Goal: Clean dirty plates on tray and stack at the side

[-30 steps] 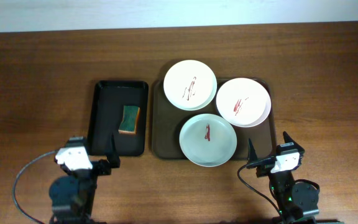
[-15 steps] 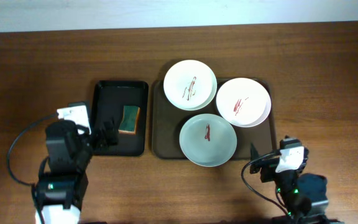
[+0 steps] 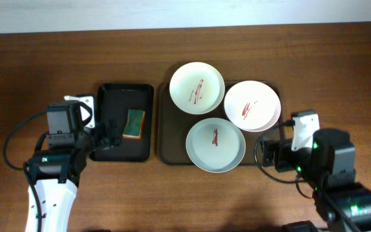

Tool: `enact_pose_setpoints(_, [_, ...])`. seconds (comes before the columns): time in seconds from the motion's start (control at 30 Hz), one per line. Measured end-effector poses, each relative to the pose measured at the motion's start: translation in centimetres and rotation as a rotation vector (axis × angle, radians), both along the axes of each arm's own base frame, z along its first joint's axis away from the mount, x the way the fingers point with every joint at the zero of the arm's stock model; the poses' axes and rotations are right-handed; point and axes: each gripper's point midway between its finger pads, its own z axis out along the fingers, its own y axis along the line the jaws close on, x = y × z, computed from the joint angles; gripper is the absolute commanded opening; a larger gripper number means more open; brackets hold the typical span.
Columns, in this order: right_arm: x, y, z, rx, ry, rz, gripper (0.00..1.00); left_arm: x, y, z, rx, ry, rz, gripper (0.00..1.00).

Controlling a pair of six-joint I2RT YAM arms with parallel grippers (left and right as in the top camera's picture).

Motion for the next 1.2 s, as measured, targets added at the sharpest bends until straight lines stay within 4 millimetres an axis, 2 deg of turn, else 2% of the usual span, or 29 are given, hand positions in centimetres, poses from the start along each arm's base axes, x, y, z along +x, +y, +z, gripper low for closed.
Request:
enact_pose_setpoints(0.17, [0.6, 1.0, -0.7, 0.027, 0.050, 0.037, 0.99, 0.5, -0.3, 0.3, -0.013, -0.024, -0.011, 1.00])
enact_pose_setpoints(0.3, [0.9, 1.2, -1.4, 0.030, 0.084, 0.045, 0.99, 3.0, -0.4, 1.9, -0.017, -0.136, -0.019, 0.99])
enact_pose_setpoints(0.4, [1.2, 1.3, -2.2, 0.029, 0.116, 0.046, 0.99, 4.8, -0.4, 1.8, -0.020, -0.169, -0.022, 0.95])
enact_pose_setpoints(0.53, [1.6, 1.3, -3.5, 0.024, 0.168, 0.046, 0.99, 7.1, -0.7, -1.2, -0.001, -0.120, -0.055, 0.91])
enact_pose_setpoints(0.6, [1.8, 1.4, -4.1, 0.021, 0.194, 0.045, 0.99, 8.0, -2.0, -3.6, 0.026, -0.074, -0.128, 0.92])
enact_pose_setpoints(0.73, [2.0, 1.4, -5.1, 0.019, 0.230, 0.046, 0.99, 8.5, -4.3, -8.3, 0.054, 0.032, -0.229, 0.90])
enact_pose_setpoints(0.83, [2.1, 1.5, -5.5, 0.017, 0.245, 0.046, 0.99, 8.1, -5.3, -11.8, 0.064, 0.123, -0.270, 0.84])
enact_pose_setpoints(0.87, [2.2, 1.5, -5.6, 0.017, 0.249, 0.045, 0.99, 7.9, -5.5, -12.6, 0.065, 0.145, -0.277, 0.76])
enact_pose_setpoints(1.0, [2.2, 1.5, -5.8, 0.015, 0.257, 0.045, 0.99, 7.8, -5.8, -14.4, 0.061, 0.186, -0.292, 0.67])
enact_pose_setpoints(1.17, [2.2, 1.5, -5.8, 0.015, 0.258, 0.045, 0.99, 7.7, -6.3, -15.3, 0.061, 0.201, -0.308, 0.64])
enact_pose_setpoints(1.2, [2.2, 1.5, -5.8, 0.015, 0.258, 0.045, 0.99, 7.7, -6.5, -15.4, 0.061, 0.204, -0.312, 0.61])
